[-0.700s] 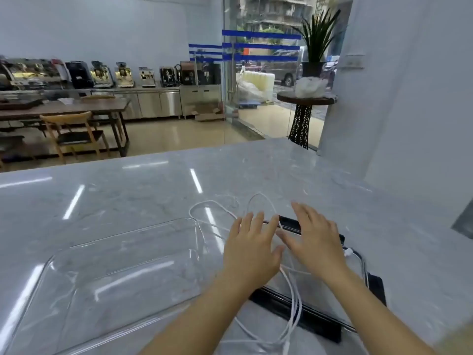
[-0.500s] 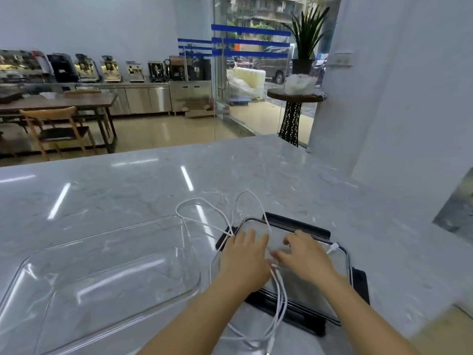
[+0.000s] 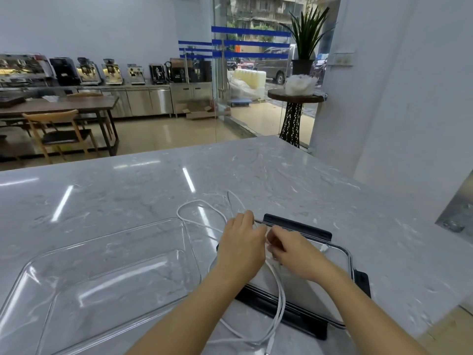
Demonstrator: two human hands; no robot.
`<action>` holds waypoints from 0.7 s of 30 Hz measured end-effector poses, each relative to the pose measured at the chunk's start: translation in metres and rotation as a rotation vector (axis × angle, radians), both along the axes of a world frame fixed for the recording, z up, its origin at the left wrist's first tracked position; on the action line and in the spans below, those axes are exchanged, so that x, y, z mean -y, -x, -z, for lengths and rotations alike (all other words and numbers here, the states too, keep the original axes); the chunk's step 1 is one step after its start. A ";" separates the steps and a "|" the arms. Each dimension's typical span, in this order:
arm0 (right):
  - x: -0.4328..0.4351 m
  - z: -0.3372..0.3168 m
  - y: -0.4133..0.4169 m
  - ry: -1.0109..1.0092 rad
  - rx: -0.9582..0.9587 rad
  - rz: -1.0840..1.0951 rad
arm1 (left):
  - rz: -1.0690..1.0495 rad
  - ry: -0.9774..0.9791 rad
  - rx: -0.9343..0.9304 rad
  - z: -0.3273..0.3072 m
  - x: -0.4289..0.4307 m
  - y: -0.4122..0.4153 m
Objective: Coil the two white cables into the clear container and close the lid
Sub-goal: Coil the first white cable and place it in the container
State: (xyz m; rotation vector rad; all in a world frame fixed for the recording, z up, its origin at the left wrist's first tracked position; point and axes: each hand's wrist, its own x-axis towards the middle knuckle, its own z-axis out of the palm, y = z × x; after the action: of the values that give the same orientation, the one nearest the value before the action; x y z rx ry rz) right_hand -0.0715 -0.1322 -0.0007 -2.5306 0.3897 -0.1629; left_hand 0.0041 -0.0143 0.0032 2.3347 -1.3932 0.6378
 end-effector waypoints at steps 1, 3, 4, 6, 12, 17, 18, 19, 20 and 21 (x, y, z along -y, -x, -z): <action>-0.001 -0.003 0.000 0.016 0.020 -0.003 | -0.020 0.012 0.018 -0.003 0.000 -0.002; -0.001 -0.009 0.000 0.037 0.067 0.002 | -0.055 0.017 0.028 -0.007 -0.001 -0.007; -0.001 -0.011 -0.001 0.027 0.095 0.010 | -0.072 0.013 0.031 -0.010 -0.002 -0.009; -0.001 -0.015 -0.001 -0.004 0.154 0.024 | -0.085 0.011 0.042 -0.013 -0.001 -0.014; 0.007 -0.028 -0.006 -0.011 0.349 0.116 | -0.091 0.040 -0.194 -0.034 -0.001 -0.034; 0.023 -0.041 -0.005 -0.095 0.573 0.320 | -0.111 0.124 -0.532 -0.060 -0.022 -0.061; 0.026 -0.042 -0.006 -0.099 0.582 0.339 | -0.089 0.147 -0.633 -0.065 -0.025 -0.064; 0.027 -0.044 -0.008 -0.100 0.558 0.343 | -0.060 0.168 -0.678 -0.070 -0.027 -0.066; 0.028 -0.045 -0.010 -0.097 0.513 0.332 | -0.028 0.192 -0.692 -0.074 -0.027 -0.066; 0.027 -0.047 -0.012 -0.096 0.466 0.312 | 0.007 0.229 -0.700 -0.078 -0.026 -0.066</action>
State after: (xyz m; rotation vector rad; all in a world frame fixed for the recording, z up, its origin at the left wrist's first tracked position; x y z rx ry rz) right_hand -0.0593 -0.1588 0.0462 -2.2315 0.5804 -0.8136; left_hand 0.0699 0.0120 0.0814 2.0622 -0.9431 -0.0439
